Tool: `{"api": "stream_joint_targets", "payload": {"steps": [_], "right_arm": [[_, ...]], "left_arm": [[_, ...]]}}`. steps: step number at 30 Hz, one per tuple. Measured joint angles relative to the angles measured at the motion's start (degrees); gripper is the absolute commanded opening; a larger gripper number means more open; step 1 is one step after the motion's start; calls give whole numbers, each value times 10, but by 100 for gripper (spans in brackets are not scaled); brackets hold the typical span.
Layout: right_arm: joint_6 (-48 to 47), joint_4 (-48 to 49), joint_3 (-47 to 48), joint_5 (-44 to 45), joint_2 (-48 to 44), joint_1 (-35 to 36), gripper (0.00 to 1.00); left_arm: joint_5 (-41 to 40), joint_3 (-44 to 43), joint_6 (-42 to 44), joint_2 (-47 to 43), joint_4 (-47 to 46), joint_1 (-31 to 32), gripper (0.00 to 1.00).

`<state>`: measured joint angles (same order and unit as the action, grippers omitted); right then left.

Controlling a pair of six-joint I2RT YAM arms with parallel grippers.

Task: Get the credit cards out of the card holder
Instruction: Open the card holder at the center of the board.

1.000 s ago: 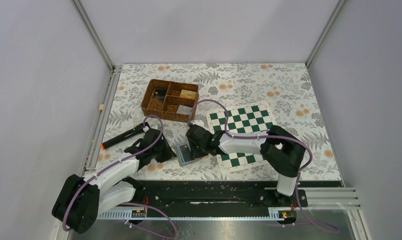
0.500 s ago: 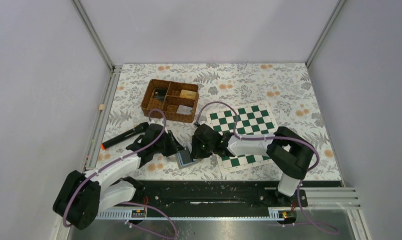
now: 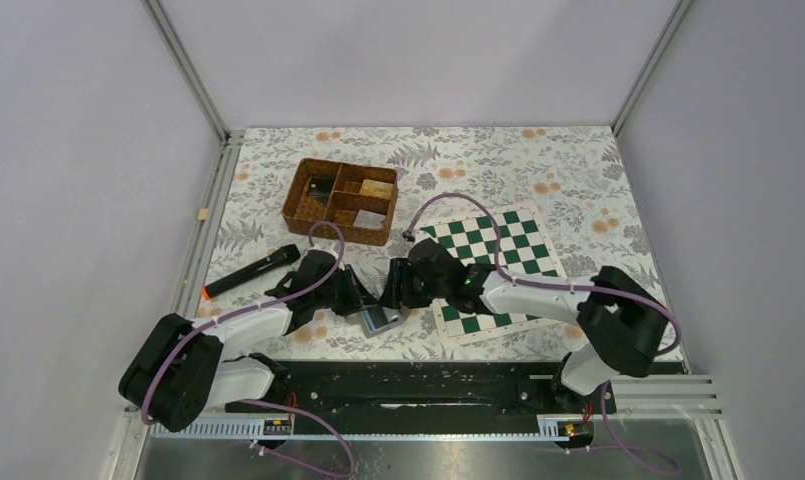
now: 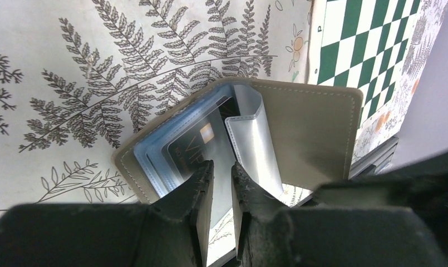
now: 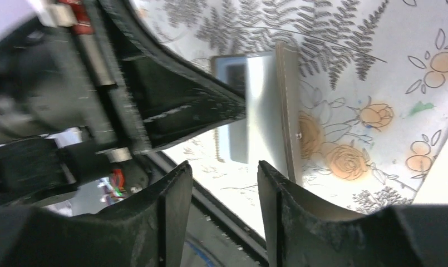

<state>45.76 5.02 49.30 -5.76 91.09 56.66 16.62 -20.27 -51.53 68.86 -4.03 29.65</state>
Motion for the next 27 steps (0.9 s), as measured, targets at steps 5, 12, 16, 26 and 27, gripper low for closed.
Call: {"api": "stream_joint_targets", "payload": {"steps": [5,12,16,26,27], "right_arm": [[-10,4,-1,-5,-49,9,25],[-26,18,-31,-10,-52,41,22],[-34,21,-45,-6,-51,48,22],[-40,64,-44,21,8,63,25],[-41,64,-43,24,14,63,25]], "left_arm": [[1,0,-2,0,-5,3,18],[3,0,-8,0,-16,3,18],[5,-1,-10,5,-25,6,18],[23,-15,-15,46,-46,18,19],[23,-16,-15,48,-47,20,19]]}}
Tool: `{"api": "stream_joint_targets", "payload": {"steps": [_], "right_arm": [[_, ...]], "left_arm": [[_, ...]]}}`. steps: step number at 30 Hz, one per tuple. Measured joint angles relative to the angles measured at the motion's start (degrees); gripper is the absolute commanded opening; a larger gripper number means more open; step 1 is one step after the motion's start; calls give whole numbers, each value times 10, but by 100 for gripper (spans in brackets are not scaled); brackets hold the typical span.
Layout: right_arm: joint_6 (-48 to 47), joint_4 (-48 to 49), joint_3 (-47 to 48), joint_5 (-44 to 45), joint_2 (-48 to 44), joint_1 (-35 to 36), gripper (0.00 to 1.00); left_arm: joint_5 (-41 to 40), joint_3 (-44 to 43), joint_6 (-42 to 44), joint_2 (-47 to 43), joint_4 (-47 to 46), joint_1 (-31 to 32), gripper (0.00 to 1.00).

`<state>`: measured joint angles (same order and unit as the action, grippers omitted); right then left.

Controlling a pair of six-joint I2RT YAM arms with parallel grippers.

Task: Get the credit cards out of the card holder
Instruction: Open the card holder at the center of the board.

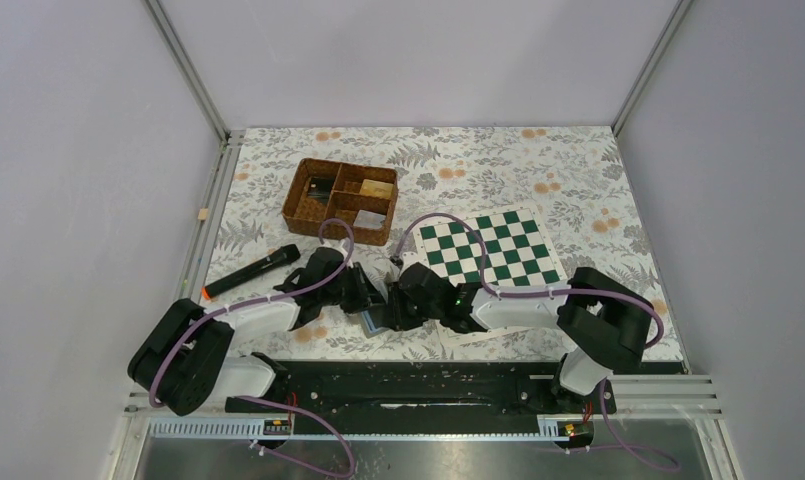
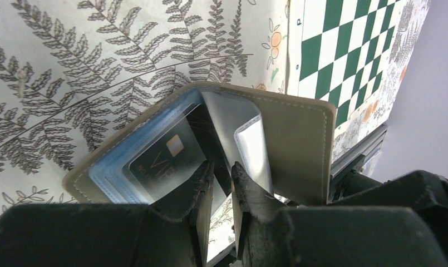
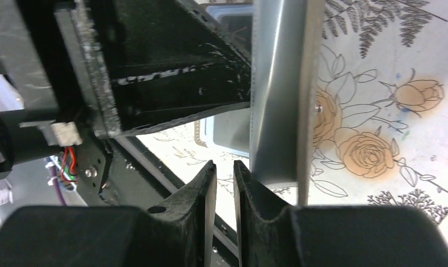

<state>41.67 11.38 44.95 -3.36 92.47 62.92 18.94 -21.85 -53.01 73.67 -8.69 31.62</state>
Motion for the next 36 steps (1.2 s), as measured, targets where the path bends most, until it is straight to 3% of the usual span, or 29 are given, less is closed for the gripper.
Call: {"api": "stream_joint_targets", "payload": {"steps": [14,23,36], "right_arm": [[-18,-35,17,98,7,1,28],[-29,-58,34,104,7,0,30],[-53,-68,64,81,23,-47,39]], "left_arm": [[-41,-7,3,-37,76,4,19],[-58,-1,3,-90,108,13,18],[-70,22,-2,-79,96,34,16]]}}
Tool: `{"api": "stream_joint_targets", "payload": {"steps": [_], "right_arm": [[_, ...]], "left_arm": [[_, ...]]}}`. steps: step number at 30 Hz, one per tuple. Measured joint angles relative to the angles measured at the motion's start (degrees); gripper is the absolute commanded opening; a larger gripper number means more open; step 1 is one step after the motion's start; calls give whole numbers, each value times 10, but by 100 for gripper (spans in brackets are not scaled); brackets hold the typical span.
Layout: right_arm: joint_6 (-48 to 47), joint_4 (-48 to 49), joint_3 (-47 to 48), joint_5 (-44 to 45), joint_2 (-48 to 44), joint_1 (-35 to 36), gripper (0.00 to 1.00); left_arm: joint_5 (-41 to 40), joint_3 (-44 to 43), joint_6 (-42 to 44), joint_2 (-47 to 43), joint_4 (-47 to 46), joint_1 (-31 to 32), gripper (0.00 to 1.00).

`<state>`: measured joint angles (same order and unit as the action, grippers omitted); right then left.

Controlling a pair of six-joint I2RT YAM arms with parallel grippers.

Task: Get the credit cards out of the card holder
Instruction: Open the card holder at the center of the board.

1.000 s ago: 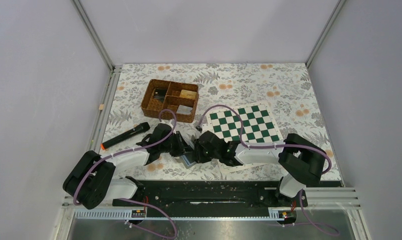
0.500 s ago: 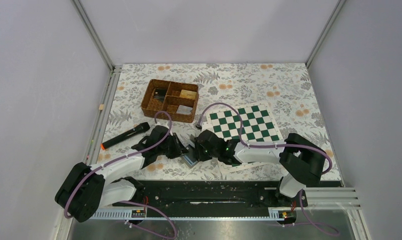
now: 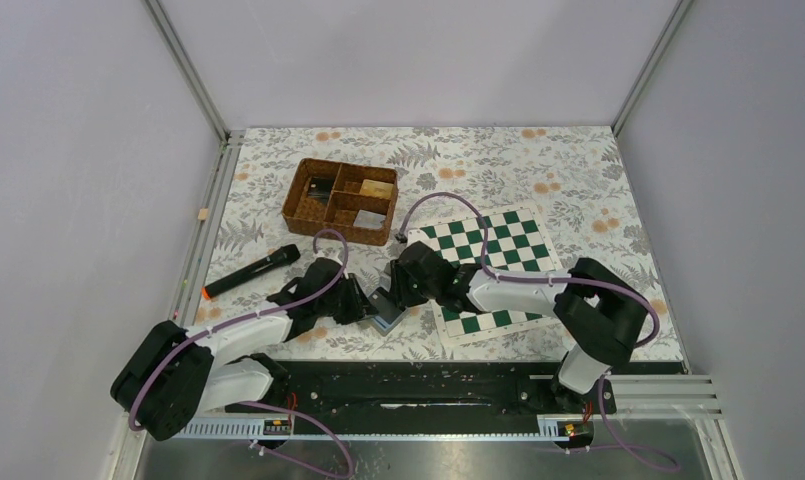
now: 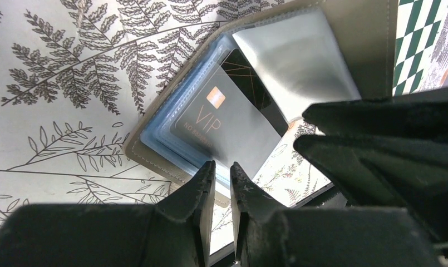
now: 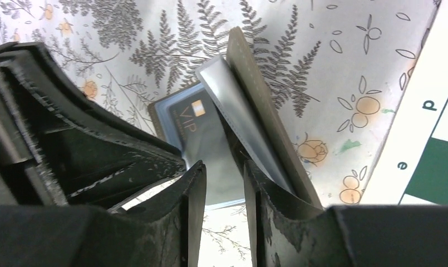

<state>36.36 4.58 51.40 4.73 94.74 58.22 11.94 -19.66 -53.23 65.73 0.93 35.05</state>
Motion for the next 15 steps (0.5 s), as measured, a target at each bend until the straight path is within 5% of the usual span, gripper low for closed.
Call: {"api": "stream_joint_targets", "payload": {"steps": [15], "right_arm": [[-6,25,-4,-171,47,-64,48]], "left_arm": [[-18,-9,3,3,16,5,16]]}}
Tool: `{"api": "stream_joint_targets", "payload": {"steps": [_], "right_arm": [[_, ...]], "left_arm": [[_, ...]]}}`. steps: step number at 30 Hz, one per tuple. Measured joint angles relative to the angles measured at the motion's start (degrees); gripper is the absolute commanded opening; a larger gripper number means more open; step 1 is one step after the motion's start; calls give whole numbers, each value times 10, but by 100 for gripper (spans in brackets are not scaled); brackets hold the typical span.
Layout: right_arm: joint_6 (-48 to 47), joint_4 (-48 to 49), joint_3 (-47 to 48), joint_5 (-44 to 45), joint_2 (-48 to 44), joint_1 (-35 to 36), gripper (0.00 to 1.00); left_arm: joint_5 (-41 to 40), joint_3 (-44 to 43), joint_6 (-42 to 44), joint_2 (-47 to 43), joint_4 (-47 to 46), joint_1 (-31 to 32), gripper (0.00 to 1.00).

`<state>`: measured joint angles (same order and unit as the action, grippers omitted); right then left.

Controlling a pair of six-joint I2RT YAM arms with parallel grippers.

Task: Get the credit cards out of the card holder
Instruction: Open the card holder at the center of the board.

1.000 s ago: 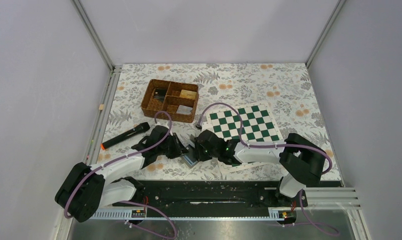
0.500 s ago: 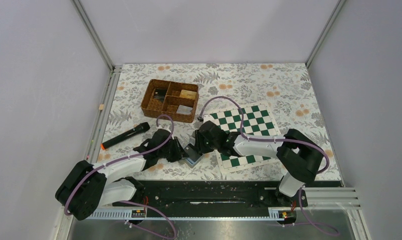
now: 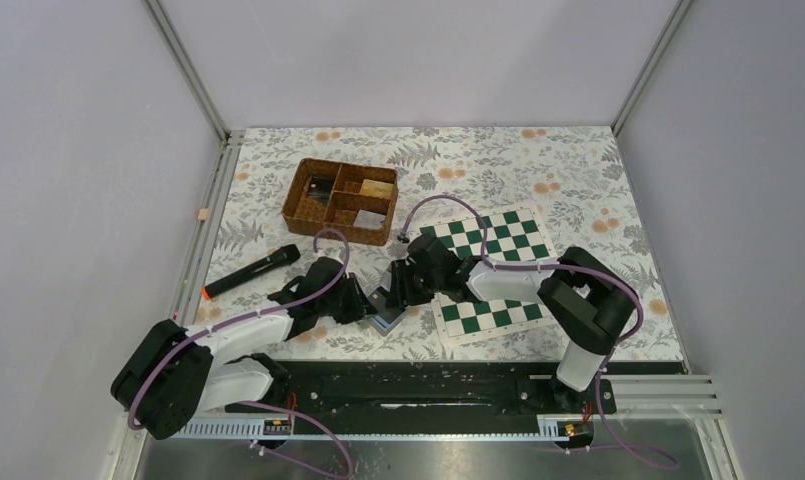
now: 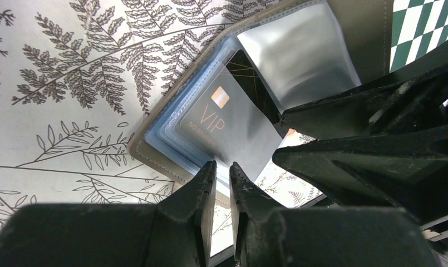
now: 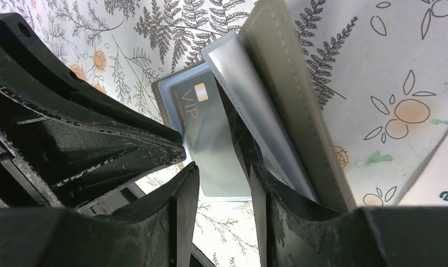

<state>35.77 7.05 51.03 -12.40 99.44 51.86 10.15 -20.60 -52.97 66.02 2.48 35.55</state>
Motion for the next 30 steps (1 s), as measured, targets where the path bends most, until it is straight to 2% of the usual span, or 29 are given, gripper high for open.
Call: {"api": "stream_joint_targets", "payload": {"steps": [15,25,30], "right_arm": [[1,17,-18,-29,2,-28,47],[26,64,-38,-86,9,-44,47],[35,71,-42,-109,9,-56,52]], "left_arm": [[-17,-7,5,1,20,0,17],[-19,-7,5,1,21,1,17],[-20,-7,5,1,21,1,16]]}}
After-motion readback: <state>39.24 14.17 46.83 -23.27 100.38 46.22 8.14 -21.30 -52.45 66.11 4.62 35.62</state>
